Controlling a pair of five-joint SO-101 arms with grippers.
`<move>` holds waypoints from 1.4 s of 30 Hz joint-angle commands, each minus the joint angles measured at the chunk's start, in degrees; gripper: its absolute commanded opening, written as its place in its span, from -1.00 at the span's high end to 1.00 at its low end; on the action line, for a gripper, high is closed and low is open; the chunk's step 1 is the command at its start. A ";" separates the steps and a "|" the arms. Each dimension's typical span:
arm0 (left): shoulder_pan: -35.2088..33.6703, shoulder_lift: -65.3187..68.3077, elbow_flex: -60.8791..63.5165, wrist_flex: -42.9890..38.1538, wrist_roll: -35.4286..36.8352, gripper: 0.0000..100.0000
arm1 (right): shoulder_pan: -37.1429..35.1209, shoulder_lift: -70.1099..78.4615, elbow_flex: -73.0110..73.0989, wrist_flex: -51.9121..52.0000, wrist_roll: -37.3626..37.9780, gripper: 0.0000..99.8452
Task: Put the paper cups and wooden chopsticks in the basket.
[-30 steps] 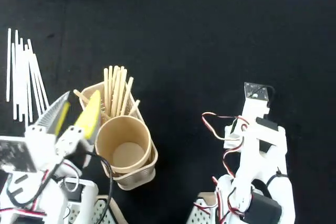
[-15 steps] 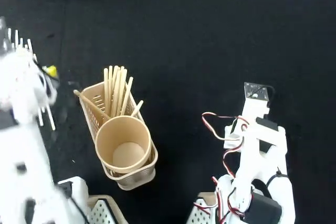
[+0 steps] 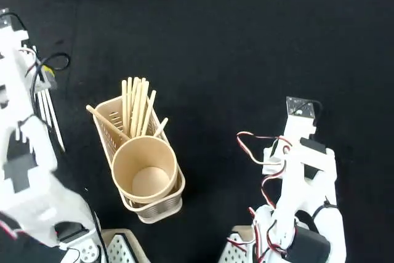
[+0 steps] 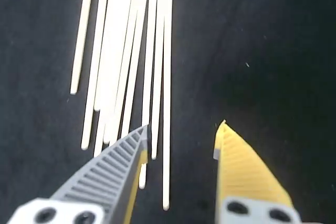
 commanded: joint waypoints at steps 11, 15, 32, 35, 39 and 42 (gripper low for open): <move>-0.66 38.68 -48.84 6.51 -0.26 0.58 | 0.62 -0.75 0.22 -0.09 0.35 0.23; -1.27 46.68 -60.26 10.11 -0.44 0.58 | 0.62 -0.75 0.22 -0.09 0.35 0.23; -1.10 60.04 -68.26 11.69 0.00 0.94 | 0.62 -0.75 0.22 -0.09 0.35 0.23; -1.10 59.43 -71.43 14.24 0.00 0.94 | 0.62 -0.75 0.22 -0.09 0.35 0.23; 0.13 58.11 -82.15 23.47 0.00 0.94 | 0.62 -0.75 0.22 -0.09 0.35 0.23; 0.66 55.82 -82.95 23.47 0.00 0.94 | 0.62 -0.75 0.22 0.00 0.35 0.23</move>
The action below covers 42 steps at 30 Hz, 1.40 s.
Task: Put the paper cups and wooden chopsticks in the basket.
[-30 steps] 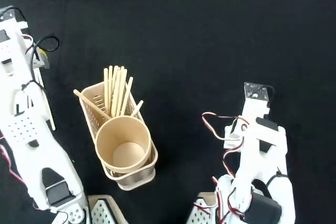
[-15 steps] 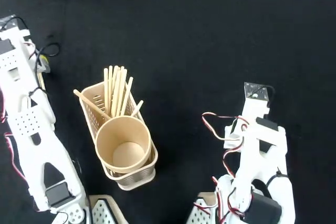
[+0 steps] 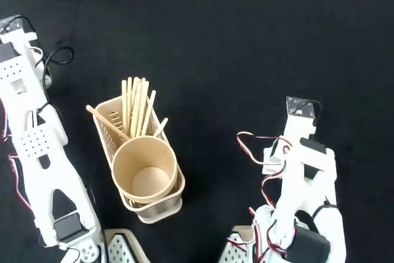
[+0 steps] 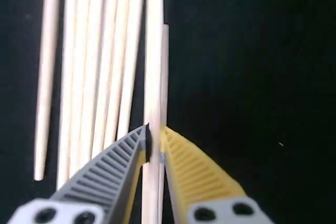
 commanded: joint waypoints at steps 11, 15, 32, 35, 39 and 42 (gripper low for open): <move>0.75 -18.81 8.31 1.93 0.88 0.94 | 0.62 -0.75 0.22 0.00 0.35 0.23; 1.54 -30.33 18.59 2.02 3.34 0.94 | 0.62 -0.75 0.22 0.00 0.35 0.23; 9.80 -102.95 93.85 -25.85 -2.20 0.94 | 0.62 -0.75 0.22 0.00 0.35 0.23; 11.03 -118.77 104.04 -32.26 -2.20 0.94 | 0.62 -0.75 0.22 0.00 0.35 0.23; 17.45 -141.71 117.23 -41.67 -2.02 0.94 | 0.62 -0.75 0.22 0.00 0.35 0.23; 24.57 -158.07 126.81 -53.01 -2.02 0.94 | 0.62 -0.75 0.22 0.00 0.35 0.23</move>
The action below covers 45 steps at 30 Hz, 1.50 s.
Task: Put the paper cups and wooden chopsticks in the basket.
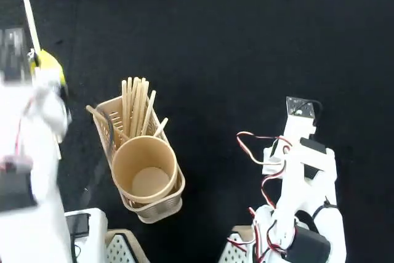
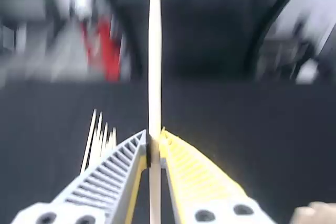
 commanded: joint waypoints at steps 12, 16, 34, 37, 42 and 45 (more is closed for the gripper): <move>25.36 -41.32 34.15 -18.81 -0.18 0.94 | 0.62 -0.75 0.31 0.00 0.35 0.23; 24.92 -43.08 37.76 -18.20 -0.18 0.94 | 0.62 -0.75 0.31 0.00 0.35 0.23; 8.48 -21.45 14.46 2.29 7.12 0.67 | 0.62 -0.75 0.31 0.00 0.35 0.23; 2.68 -8.26 7.16 5.80 6.68 0.67 | 0.62 -0.75 0.31 0.00 0.35 0.23; -6.64 11.87 -2.68 7.82 5.89 0.68 | 0.62 -0.75 0.31 0.00 0.35 0.23; -9.45 23.21 -7.25 7.47 0.35 0.68 | 0.62 -0.75 0.31 0.00 0.35 0.23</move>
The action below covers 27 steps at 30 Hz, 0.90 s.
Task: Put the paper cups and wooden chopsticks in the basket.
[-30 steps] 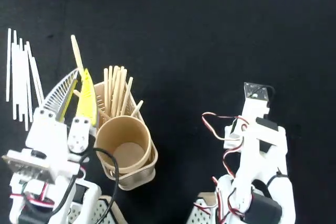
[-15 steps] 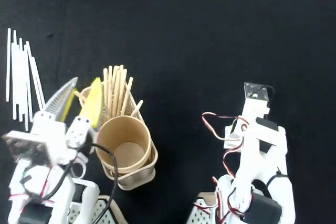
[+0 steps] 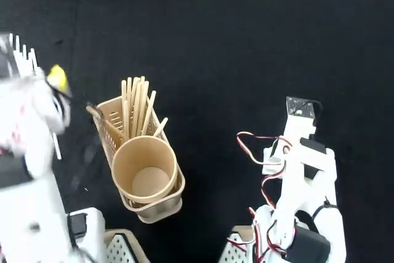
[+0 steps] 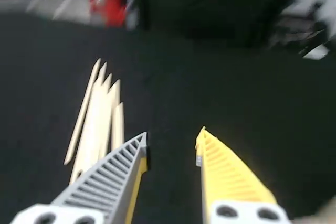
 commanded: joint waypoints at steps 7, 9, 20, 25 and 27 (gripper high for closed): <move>-9.01 40.44 -18.95 0.35 -8.70 0.68 | 0.62 -0.75 0.31 -0.09 0.35 0.23; -10.07 47.12 -22.37 0.35 -8.70 0.68 | 0.62 -0.75 0.31 -0.09 0.35 0.23; -13.32 78.95 -44.26 0.44 -8.35 0.68 | 0.62 -0.75 0.31 -0.09 0.35 0.23; -12.53 88.26 -50.51 2.37 -8.35 0.68 | 0.62 -0.75 0.31 -0.09 0.35 0.23; -12.53 91.08 -53.93 3.34 -8.35 0.68 | 0.62 -0.75 0.31 -0.09 0.35 0.23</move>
